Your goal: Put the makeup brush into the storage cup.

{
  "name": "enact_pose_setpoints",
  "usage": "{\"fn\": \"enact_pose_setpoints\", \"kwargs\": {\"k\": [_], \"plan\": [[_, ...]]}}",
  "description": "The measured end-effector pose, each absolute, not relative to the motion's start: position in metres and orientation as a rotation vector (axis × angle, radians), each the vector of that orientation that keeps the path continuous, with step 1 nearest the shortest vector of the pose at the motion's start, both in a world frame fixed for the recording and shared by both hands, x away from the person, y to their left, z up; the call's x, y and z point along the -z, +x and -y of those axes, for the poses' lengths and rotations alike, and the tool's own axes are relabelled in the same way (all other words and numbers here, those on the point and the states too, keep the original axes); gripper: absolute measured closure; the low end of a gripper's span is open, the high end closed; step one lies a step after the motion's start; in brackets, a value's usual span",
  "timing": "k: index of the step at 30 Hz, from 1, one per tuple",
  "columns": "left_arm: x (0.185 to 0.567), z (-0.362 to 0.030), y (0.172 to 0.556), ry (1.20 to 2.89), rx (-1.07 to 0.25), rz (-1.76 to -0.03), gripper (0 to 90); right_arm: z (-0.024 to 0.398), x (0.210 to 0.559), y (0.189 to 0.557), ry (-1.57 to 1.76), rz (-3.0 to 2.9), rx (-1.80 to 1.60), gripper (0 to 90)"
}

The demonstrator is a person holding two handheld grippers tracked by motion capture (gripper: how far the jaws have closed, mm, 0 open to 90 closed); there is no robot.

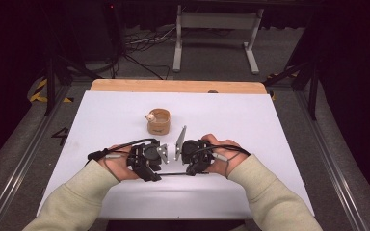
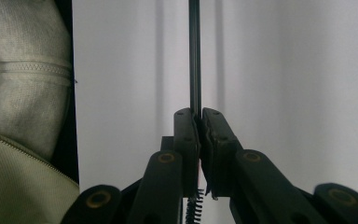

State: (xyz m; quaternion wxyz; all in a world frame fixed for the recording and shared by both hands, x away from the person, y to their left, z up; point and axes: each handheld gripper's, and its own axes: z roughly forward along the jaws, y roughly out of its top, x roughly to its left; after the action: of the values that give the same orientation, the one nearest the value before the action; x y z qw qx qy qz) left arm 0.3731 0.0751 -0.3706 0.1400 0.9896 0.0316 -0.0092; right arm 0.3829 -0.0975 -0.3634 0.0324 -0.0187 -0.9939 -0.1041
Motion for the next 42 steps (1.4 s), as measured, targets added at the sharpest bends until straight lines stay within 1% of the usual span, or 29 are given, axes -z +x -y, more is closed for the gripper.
{"fn": "enact_pose_setpoints", "kwargs": {"k": [5, 10, 17, 21, 28, 29, 30, 33, 34, 35, 36, 37, 39, 41, 42], "plan": [[0.372, -0.073, 0.373, 2.875, 0.032, -0.082, 66.9, 0.097, 0.364, 0.383, -0.057, 3.056, 0.332, 85.1], [0.377, -0.071, 0.369, 2.877, 0.017, -0.072, 76.4, 0.097, 0.364, 0.382, -0.049, 3.051, 0.337, 85.1], [0.378, -0.071, 0.369, 2.889, 0.005, -0.053, 83.7, 0.097, 0.364, 0.382, -0.047, 3.048, 0.339, 85.0], [0.381, -0.069, 0.366, 2.910, 0.005, -0.043, 84.5, 0.096, 0.364, 0.380, -0.043, 3.043, 0.340, 85.0], [0.382, -0.069, 0.365, 2.899, -0.009, -0.045, 85.3, 0.097, 0.364, 0.380, -0.043, 3.040, 0.345, 84.5], [0.381, -0.070, 0.365, 2.914, -0.017, -0.035, 85.4, 0.098, 0.364, 0.381, -0.053, 3.043, 0.376, 81.4], [0.381, -0.070, 0.365, 2.914, -0.017, -0.035, 85.4, 0.098, 0.364, 0.381, -0.053, 3.043, 0.376, 81.4], [0.381, -0.072, 0.366, 2.919, -0.024, -0.036, 85.4, 0.102, 0.360, 0.382, -0.074, 3.049, 0.445, 73.5], [0.381, -0.073, 0.366, 2.901, -0.030, -0.048, 85.4, 0.104, 0.358, 0.381, -0.084, 3.049, 0.464, 72.5], [0.380, -0.075, 0.367, 2.887, -0.037, -0.044, 85.4, 0.106, 0.356, 0.380, -0.092, 3.060, 0.488, 69.0], [0.380, -0.075, 0.367, 2.887, -0.037, -0.044, 85.4, 0.106, 0.356, 0.380, -0.092, 3.060, 0.488, 69.0], [0.379, -0.077, 0.368, 2.869, -0.037, -0.045, 85.4, 0.112, 0.350, 0.379, -0.114, 3.084, 0.568, 65.4], [0.378, -0.081, 0.369, 2.832, -0.033, -0.065, 85.4, 0.114, 0.349, 0.379, -0.111, 3.089, 0.598, 64.9], [0.379, -0.084, 0.370, 2.794, -0.020, -0.084, 85.4, 0.122, 0.342, 0.378, -0.127, 3.109, 0.712, 61.1], [0.380, -0.085, 0.371, 2.787, -0.025, -0.076, 85.4, 0.125, 0.339, 0.377, -0.140, 3.118, 0.751, 61.0]]}}
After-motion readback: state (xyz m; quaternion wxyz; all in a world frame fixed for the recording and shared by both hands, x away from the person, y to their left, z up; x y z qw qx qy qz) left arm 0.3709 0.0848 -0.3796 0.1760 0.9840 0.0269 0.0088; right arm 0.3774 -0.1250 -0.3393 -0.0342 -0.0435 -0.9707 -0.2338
